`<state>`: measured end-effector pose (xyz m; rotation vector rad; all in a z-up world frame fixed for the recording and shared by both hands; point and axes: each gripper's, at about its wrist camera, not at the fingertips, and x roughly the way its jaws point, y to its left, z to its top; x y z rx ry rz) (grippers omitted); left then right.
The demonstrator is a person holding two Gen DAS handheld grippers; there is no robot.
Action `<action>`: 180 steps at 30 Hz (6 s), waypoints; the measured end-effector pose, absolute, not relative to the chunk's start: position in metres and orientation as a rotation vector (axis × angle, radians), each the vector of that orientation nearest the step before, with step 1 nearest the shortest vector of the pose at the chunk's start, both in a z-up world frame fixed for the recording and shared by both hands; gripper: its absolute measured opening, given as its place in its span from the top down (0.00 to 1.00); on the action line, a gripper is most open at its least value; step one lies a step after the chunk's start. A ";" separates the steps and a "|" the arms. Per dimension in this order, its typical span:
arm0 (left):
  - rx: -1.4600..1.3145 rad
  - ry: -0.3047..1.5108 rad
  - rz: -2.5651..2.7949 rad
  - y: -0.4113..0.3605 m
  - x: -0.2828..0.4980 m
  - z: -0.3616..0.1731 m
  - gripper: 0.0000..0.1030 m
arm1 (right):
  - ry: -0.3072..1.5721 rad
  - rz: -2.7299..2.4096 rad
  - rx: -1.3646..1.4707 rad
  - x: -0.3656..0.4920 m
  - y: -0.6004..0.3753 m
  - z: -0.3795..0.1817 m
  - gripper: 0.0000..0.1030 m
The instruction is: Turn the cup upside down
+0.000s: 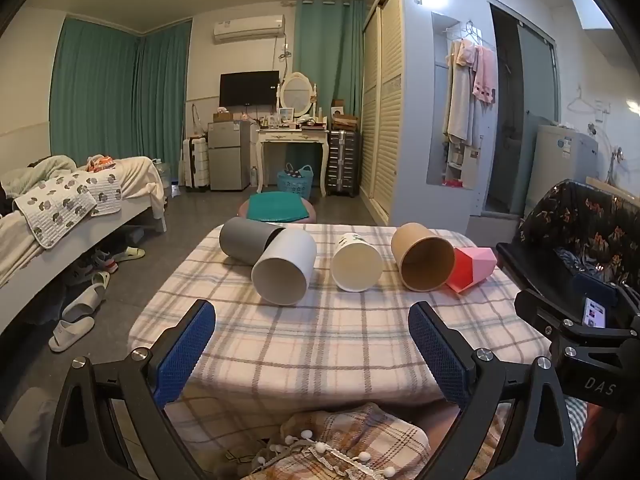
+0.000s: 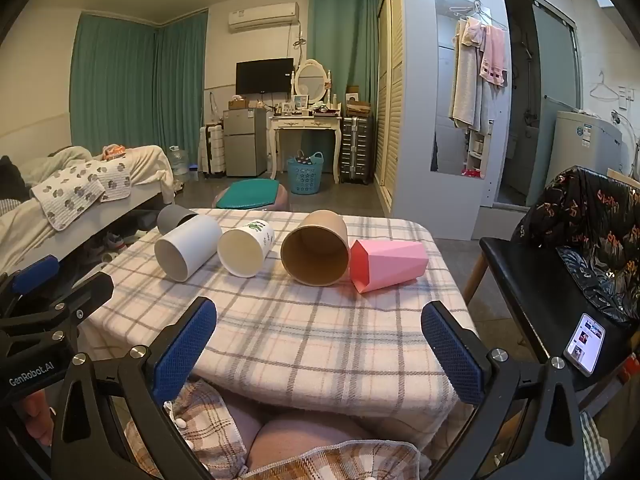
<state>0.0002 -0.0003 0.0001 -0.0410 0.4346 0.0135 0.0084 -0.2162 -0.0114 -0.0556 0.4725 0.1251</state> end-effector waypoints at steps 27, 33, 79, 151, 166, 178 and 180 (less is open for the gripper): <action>-0.042 0.430 0.013 0.000 0.000 0.000 0.03 | 0.470 0.125 -0.057 0.008 -0.216 -0.011 0.00; -0.042 0.430 0.014 0.000 0.000 0.000 0.03 | 0.471 0.126 -0.058 0.008 -0.216 -0.011 0.00; -0.041 0.434 0.011 0.000 0.000 0.000 0.03 | 0.471 0.125 -0.063 0.009 -0.214 -0.010 0.00; -0.094 0.614 -0.040 0.039 0.160 -0.020 0.03 | 0.788 0.049 -0.184 0.224 -0.163 -0.047 0.21; -0.089 0.603 -0.081 0.034 0.126 -0.014 0.03 | 0.842 0.084 -0.162 0.136 -0.153 -0.053 0.21; -0.048 0.652 -0.051 0.026 0.115 -0.013 0.03 | 0.846 0.109 -0.143 0.123 -0.153 -0.057 0.19; -0.046 0.659 -0.036 0.025 0.116 -0.011 0.03 | 0.849 0.122 -0.128 0.122 -0.156 -0.057 0.18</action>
